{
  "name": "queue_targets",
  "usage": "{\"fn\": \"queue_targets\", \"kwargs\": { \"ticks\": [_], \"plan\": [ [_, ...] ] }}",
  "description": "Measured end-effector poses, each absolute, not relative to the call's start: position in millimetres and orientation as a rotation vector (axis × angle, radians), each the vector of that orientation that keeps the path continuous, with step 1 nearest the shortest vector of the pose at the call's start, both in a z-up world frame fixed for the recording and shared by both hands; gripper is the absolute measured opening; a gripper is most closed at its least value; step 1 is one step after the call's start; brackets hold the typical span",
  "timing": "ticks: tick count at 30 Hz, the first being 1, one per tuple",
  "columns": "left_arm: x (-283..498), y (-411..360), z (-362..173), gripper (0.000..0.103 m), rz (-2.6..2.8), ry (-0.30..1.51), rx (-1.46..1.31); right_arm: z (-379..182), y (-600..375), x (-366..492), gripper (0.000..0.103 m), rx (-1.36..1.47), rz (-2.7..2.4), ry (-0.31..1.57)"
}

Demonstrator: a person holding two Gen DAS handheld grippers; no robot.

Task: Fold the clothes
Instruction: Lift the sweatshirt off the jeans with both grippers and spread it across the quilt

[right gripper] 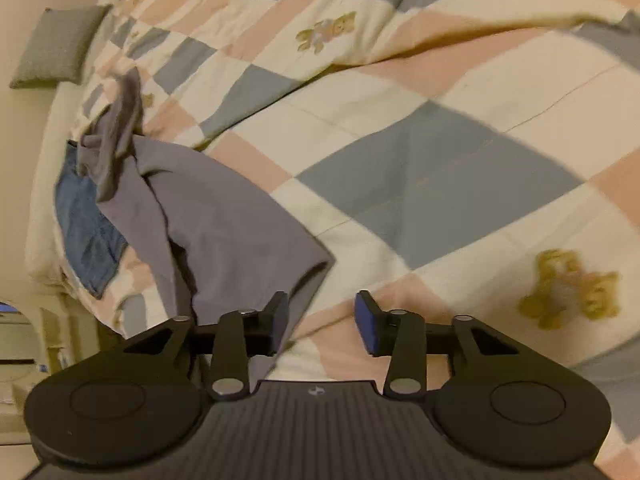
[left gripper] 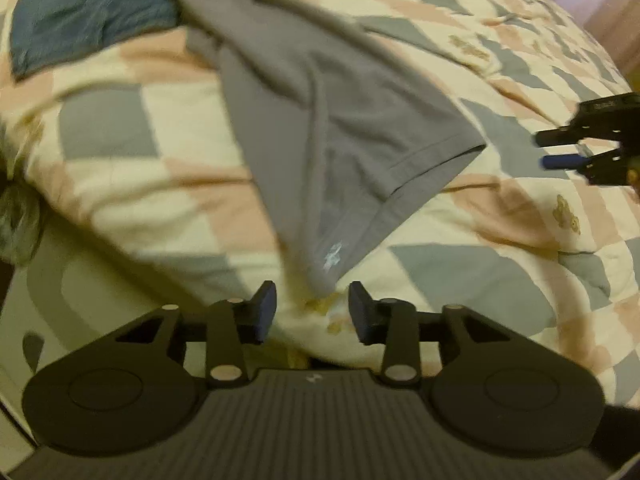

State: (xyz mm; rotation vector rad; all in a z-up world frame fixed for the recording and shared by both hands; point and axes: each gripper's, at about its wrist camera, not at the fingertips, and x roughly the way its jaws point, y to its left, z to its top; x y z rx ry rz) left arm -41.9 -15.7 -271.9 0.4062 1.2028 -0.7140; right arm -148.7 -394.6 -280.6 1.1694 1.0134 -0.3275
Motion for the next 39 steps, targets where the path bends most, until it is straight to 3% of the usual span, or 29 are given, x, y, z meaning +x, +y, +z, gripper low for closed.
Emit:
{"fn": "queue_targets", "kwargs": {
  "ticks": [1, 4, 10, 11, 13, 14, 15, 18, 27, 32, 39],
  "plan": [
    [-42, -23, -277, 0.036, -0.723, 1.174, 0.440, -285, -393, -149, 0.047, 1.181, -0.317, 0.986],
    [-42, -42, -295, 0.038, -0.725, 1.117, 0.538, -307, -387, -135, 0.062, 1.177, -0.311, 0.912],
    [-17, -42, -320, 0.032, -0.689, 1.154, 0.422, -356, -387, -109, 0.062, 1.164, -0.320, 0.888],
    [-15, -40, -324, 0.029, -0.691, 1.161, 0.407, -362, -386, -107, 0.061, 1.182, -0.307, 0.879],
    [-12, -36, -332, 0.021, -0.697, 1.168, 0.387, -371, -382, -103, 0.042, 1.206, -0.282, 0.865],
    [-11, -34, -334, 0.012, -0.691, 1.169, 0.378, -374, -381, -101, 0.029, 1.209, -0.272, 0.862],
    [-9, -31, -336, 0.001, -0.682, 1.171, 0.367, -377, -379, -99, 0.025, 1.222, -0.264, 0.860],
    [3, -14, -333, 0.001, -0.646, 1.194, 0.233, -368, -377, -92, 0.017, 1.198, -0.224, 0.847],
    [-44, -22, -254, 0.001, -0.593, 1.027, 0.015, -269, -440, -107, 0.014, 1.025, -0.016, 0.731],
    [-135, -96, -228, 0.001, -0.672, 0.959, -0.013, -245, -515, -165, 0.014, 0.909, -0.006, 0.743],
    [-266, -243, -258, 0.001, -0.908, 1.096, 0.041, -263, -633, -286, 0.012, 0.818, -0.173, 0.915]
  ]
}}
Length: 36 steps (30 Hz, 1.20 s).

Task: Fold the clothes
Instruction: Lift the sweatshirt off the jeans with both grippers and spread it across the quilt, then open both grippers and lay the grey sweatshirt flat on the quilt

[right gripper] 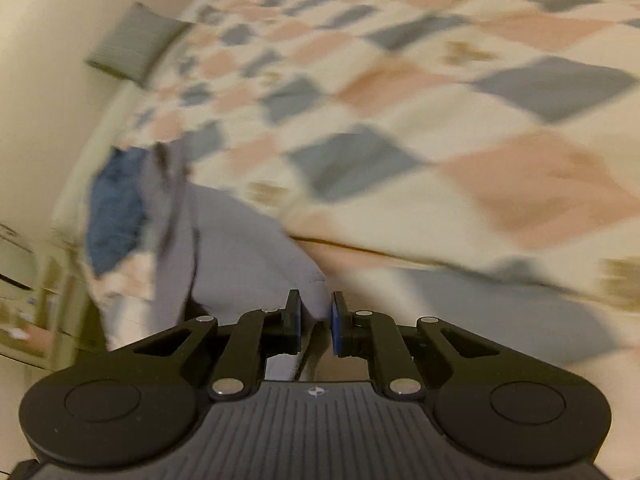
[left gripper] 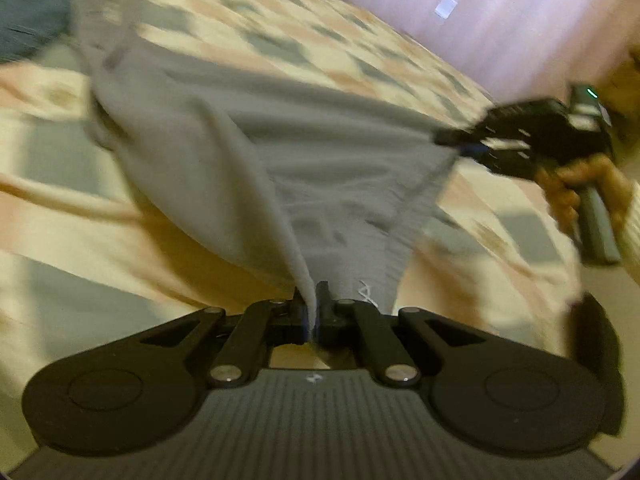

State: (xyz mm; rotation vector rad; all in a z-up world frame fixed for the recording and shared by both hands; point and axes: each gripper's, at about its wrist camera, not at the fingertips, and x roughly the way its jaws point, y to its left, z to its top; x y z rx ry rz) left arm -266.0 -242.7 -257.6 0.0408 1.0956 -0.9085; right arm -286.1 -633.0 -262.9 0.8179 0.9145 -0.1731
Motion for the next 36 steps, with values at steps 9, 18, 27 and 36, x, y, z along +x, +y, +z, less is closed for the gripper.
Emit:
{"fn": "queue_targets", "kwargs": {
  "ticks": [9, 18, 27, 36],
  "plan": [
    [-367, -386, -276, 0.000, -1.195, 1.132, 0.165, -271, -726, -390, 0.011, 0.715, -0.337, 0.992],
    [-417, -456, -307, 0.034, -1.364, 1.245, 0.308, -334, -757, -436, 0.040, 0.823, -0.433, 1.053],
    [-288, -395, -251, 0.038, -1.373, 1.097, 0.302, -298, -722, -466, 0.072, 0.792, -0.654, 0.870],
    [43, -390, -258, 0.034, -0.918, 1.059, 0.346, -290, -626, -418, 0.048, 0.908, -0.547, 0.776]
  ]
}}
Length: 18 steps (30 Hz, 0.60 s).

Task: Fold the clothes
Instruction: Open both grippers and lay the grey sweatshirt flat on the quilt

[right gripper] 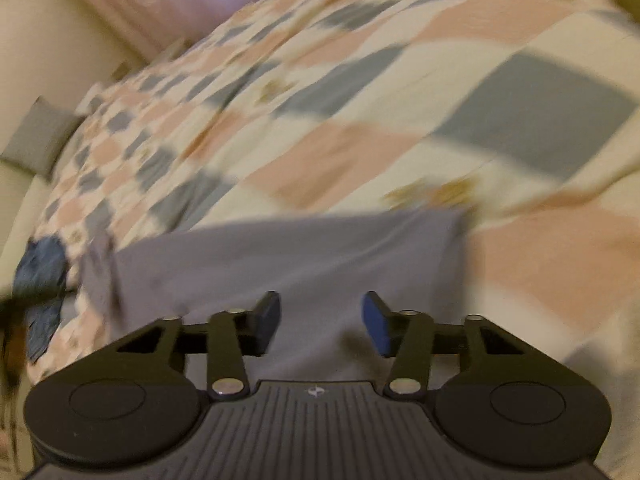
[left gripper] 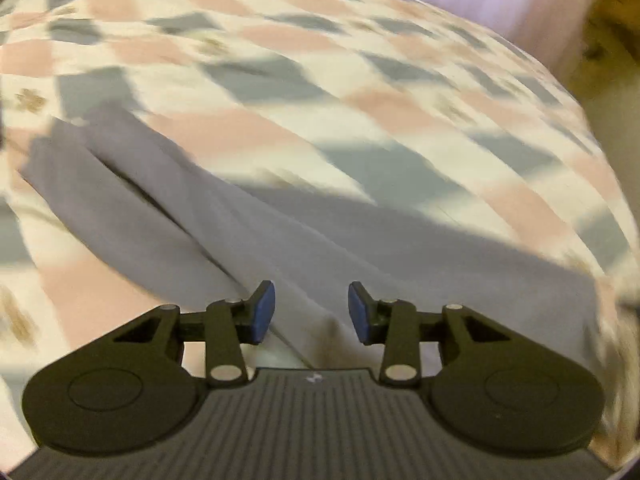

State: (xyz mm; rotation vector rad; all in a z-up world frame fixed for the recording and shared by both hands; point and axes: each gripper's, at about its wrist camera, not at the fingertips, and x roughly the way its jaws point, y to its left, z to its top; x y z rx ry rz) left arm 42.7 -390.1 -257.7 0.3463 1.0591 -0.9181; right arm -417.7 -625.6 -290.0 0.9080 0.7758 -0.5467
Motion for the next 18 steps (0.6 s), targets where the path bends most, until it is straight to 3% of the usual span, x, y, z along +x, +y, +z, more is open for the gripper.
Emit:
{"fn": "queue_targets", "kwargs": {
  "ticks": [7, 13, 14, 16, 17, 18],
  "plan": [
    [223, -436, -289, 0.045, -0.794, 1.227, 0.293, -307, -554, -323, 0.048, 0.917, -0.558, 0.767],
    [286, -464, -334, 0.044, -0.700, 1.396, 0.370, -309, -528, -310, 0.055, 0.965, -0.674, 0.744],
    [289, -468, -342, 0.036, -0.691, 1.423, 0.396, -310, -526, -311, 0.055, 0.972, -0.697, 0.748],
    [290, -469, -354, 0.007, -0.686, 1.462, 0.424, -306, -523, -315, 0.055, 0.977, -0.729, 0.750],
    [288, -465, -353, 0.000, -0.705, 1.469, 0.414, -304, -522, -318, 0.055, 0.976, -0.744, 0.751],
    [285, -457, -347, 0.000, -0.730, 1.449, 0.398, -301, -521, -320, 0.055, 0.970, -0.756, 0.753]
  ]
}}
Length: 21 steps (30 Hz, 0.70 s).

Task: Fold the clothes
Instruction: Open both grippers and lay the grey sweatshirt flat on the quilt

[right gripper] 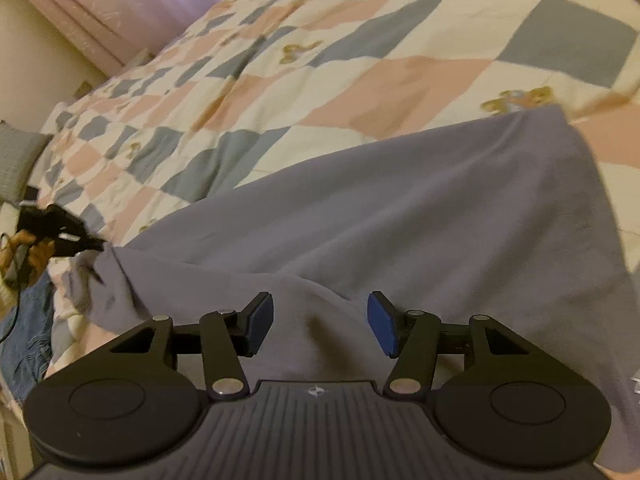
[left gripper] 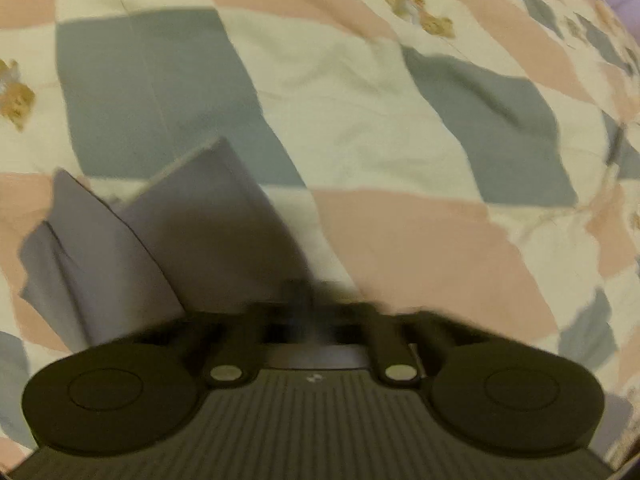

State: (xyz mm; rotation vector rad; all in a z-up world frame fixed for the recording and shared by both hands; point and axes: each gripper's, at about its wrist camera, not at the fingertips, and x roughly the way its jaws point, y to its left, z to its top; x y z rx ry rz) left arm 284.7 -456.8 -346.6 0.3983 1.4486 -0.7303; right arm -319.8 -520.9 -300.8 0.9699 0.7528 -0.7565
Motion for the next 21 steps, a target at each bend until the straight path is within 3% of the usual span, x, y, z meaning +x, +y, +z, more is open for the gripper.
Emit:
{"fn": "queue_targets", "kwargs": {
  "ticks": [7, 9, 14, 17, 21],
  "plan": [
    [260, -287, -254, 0.000, -0.834, 1.269, 0.208, -285, -510, -341, 0.055, 0.979, -0.804, 0.747],
    [263, -226, -260, 0.003, -0.712, 1.265, 0.231, -284, -502, -346, 0.055, 0.986, -0.805, 0.756],
    [259, -143, -308, 0.009, -0.387, 1.211, 0.648, -288, -485, -352, 0.055, 0.940, -0.781, 0.844],
    [218, -171, -292, 0.011, -0.595, 0.951, 0.888, -290, -476, -352, 0.055, 0.872, -0.767, 0.928],
    [133, -226, -284, 0.035, -1.057, 0.436, 1.271, -290, -469, -349, 0.061, 0.768, -0.738, 1.020]
  ]
}}
